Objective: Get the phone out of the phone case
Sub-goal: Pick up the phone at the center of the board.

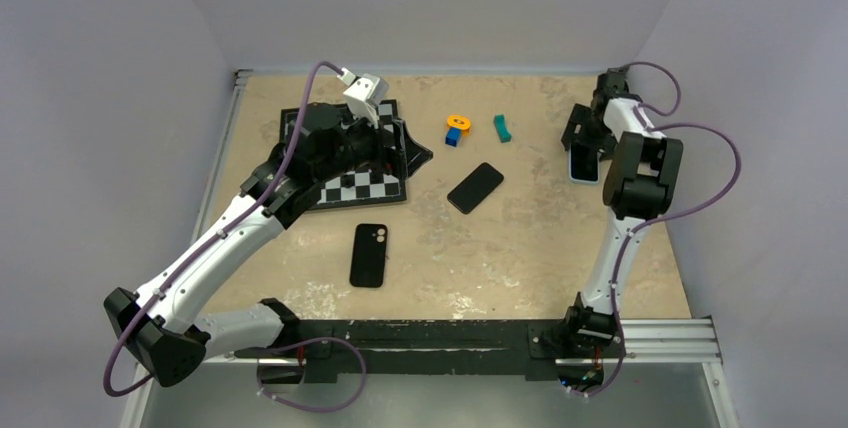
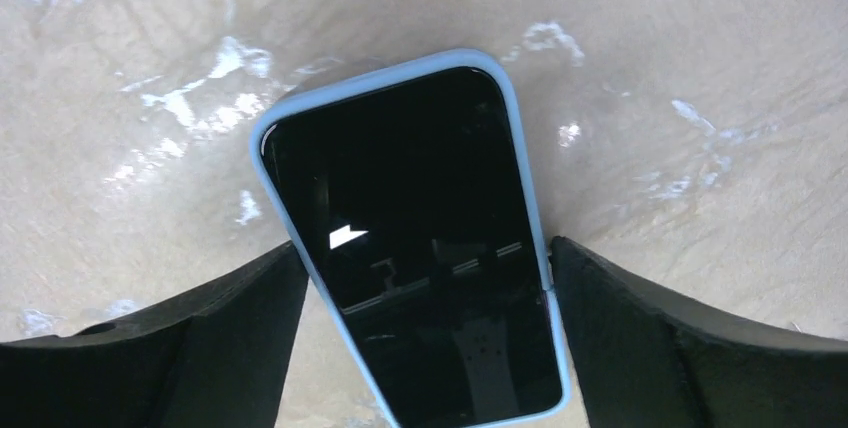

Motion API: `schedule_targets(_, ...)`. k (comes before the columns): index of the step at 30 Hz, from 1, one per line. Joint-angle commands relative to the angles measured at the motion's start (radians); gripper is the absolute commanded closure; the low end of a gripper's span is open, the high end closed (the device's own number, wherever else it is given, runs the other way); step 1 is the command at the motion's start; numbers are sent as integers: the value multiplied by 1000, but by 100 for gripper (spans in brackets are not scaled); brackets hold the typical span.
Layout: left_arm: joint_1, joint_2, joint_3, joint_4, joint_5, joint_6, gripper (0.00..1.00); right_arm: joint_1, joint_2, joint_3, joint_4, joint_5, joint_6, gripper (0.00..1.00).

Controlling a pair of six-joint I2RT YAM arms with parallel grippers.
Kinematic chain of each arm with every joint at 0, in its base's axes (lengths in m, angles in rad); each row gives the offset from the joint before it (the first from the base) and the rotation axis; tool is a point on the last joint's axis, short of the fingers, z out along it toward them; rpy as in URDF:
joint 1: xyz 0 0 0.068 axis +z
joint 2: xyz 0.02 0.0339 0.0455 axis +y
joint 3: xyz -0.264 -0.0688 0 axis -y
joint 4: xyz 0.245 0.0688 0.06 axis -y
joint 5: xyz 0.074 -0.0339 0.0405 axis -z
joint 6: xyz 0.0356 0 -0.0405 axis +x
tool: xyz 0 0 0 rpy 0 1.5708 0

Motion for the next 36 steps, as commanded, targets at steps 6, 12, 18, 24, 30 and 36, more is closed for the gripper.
schedule_targets(6, 7, 7, -1, 37, 10, -7, 9, 66, 52, 93, -167, 61, -19, 41)
schedule_targets(12, 7, 11, 0, 39, 21, -16, 9, 71, -88, -65, -79, -89, 2, 80)
schedule_targets(18, 7, 32, 0, 44, 41, -28, 10, 59, -296, -368, 154, -222, 110, 100)
schedule_targets(24, 6, 48, -21, 83, 67, -37, 15, 25, -586, -765, 525, -415, 364, 100)
schedule_targets(30, -26, 50, -90, 200, 86, -6, 11, 19, -851, -1130, 939, -607, 725, 100)
schedule_targets(36, -81, 51, -165, 353, 99, 59, 7, 131, -1136, -1414, 1226, -598, 1250, 100)
